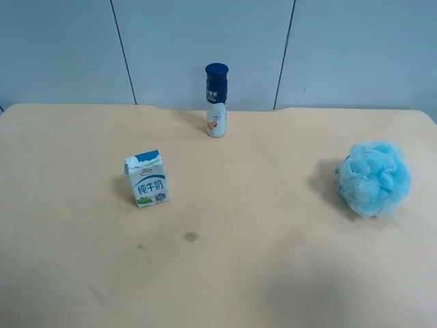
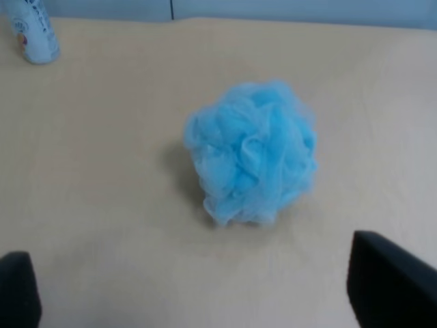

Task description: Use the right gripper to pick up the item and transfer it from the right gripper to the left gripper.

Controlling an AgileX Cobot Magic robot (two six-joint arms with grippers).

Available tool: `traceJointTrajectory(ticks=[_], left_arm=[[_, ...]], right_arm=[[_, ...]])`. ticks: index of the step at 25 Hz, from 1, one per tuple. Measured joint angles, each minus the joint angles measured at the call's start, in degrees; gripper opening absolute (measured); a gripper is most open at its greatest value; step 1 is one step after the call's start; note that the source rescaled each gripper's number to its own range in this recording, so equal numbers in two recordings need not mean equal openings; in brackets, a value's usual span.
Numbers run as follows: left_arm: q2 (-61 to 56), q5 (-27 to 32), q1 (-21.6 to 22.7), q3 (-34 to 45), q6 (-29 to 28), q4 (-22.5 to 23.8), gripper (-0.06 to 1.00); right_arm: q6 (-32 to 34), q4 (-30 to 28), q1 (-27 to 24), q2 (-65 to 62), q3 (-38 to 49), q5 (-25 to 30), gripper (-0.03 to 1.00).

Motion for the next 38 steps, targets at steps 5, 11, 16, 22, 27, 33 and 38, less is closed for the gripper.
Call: traceJointTrajectory(ticks=[5, 11, 16, 22, 27, 33, 38], left_arm=[[0.0, 0.0, 0.0, 0.0, 0.0, 0.0, 0.93], [0.0, 0.0, 0.0, 0.0, 0.0, 0.05, 0.93], [0.0, 0.0, 0.0, 0.0, 0.0, 0.05, 0.93], [0.0, 0.0, 0.0, 0.0, 0.0, 0.05, 0.93], [0.0, 0.0, 0.0, 0.0, 0.0, 0.05, 0.93], [0.0, 0.0, 0.0, 0.0, 0.0, 0.05, 0.93], [0.0, 0.0, -0.05, 0.0, 0.0, 0.05, 0.93]], right_arm=[[0.0, 0.0, 0.0, 0.0, 0.0, 0.0, 1.0], [0.0, 0.0, 0.0, 4.37, 0.0, 0.0, 1.0], [0.0, 0.0, 0.0, 13.97, 0.0, -0.05, 1.0], [0.0, 0.0, 0.0, 24.85, -1.06, -2.64, 1.0], [0.0, 0.0, 0.0, 32.33, -3.61, -10.5, 1.0], [0.0, 0.0, 0.0, 43.33, -4.59, -16.56, 1.0], [0.0, -1.26, 0.0, 53.01, -4.59, -19.83, 1.0]])
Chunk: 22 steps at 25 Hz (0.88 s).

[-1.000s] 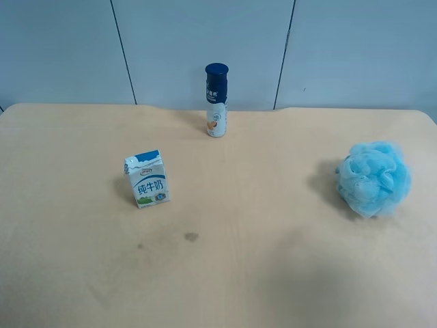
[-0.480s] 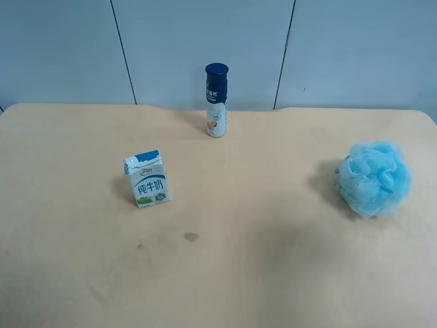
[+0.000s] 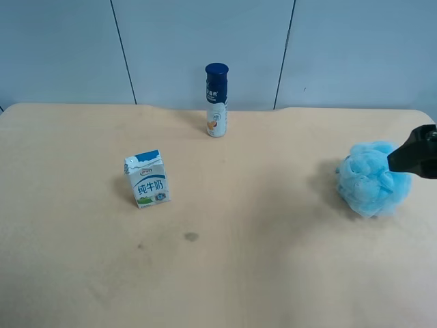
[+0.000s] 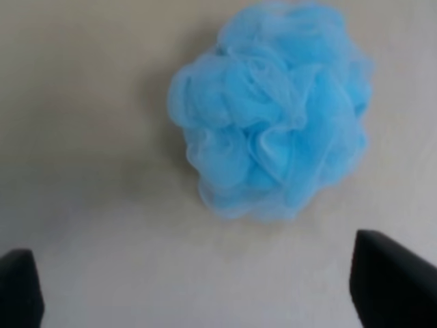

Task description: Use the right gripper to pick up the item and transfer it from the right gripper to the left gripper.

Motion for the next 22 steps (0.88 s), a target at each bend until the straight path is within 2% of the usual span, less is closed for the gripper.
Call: traceJointTrajectory(ticks=[5, 8, 15, 22], left_arm=[[0.0, 0.0, 0.0, 0.0, 0.0, 0.0, 0.93], [0.0, 0.0, 0.0, 0.0, 0.0, 0.0, 0.93], [0.0, 0.0, 0.0, 0.0, 0.0, 0.0, 0.93], [0.0, 0.0, 0.0, 0.0, 0.0, 0.0, 0.93]], right_arm=[[1.11, -3.8, 0.0, 6.58, 0.0, -0.88, 1.0], [3.97, -7.14, 0.0, 8.49, -0.06, -3.2, 1.0], [11.28, -15.62, 0.0, 12.19, -4.45, -4.59, 1.0], [12.52, -17.62, 0.0, 21.27, -7.93, -5.37, 1.0]])
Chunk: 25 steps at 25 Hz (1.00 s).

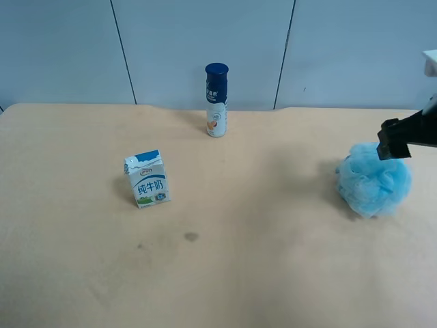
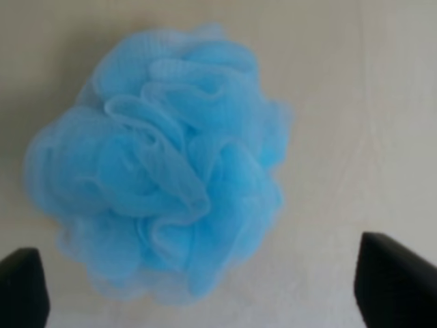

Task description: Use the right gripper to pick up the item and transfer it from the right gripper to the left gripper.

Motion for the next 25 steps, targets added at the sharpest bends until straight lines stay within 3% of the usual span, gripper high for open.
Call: traceJointTrajectory(ticks=[17, 25], left_arm=[[0.0, 0.0, 0.0, 0.0, 0.0, -0.05, 0.93], [0.0, 0.0, 0.0, 0.0, 0.0, -0.05, 0.93]], right_arm=[[4.9, -1.91, 0.0, 17.44, -0.38, -13.12, 1.0], [4.9, -1.91, 0.0, 20.61, -0.43, -14.61, 1.0]])
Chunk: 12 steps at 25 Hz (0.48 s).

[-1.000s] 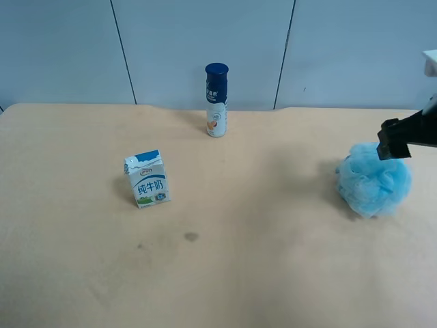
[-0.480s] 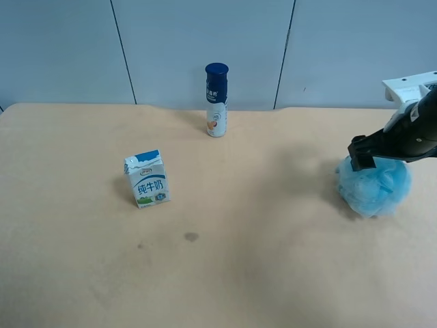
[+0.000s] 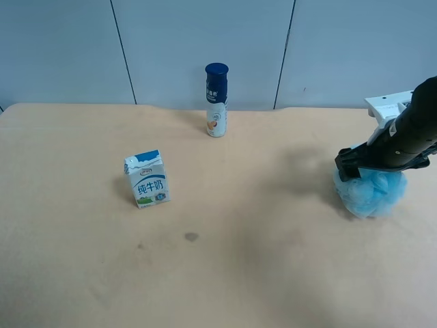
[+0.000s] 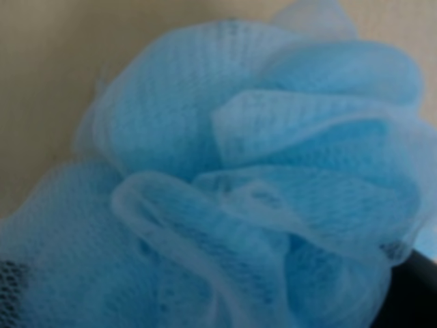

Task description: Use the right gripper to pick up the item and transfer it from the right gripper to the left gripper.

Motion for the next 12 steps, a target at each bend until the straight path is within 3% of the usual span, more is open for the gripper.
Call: traceJointTrajectory(ticks=[5, 8, 12], left_arm=[[0.0, 0.0, 0.0, 0.0, 0.0, 0.0, 0.93], [0.0, 0.0, 0.0, 0.0, 0.0, 0.0, 0.93], [0.0, 0.0, 0.0, 0.0, 0.0, 0.0, 0.93]], right_arm=[[0.0, 0.0, 0.0, 0.01, 0.0, -0.05, 0.82], [0.0, 0.0, 0.0, 0.01, 0.0, -0.1, 0.61], [0.0, 0.0, 0.0, 0.01, 0.0, -0.45, 0.23]])
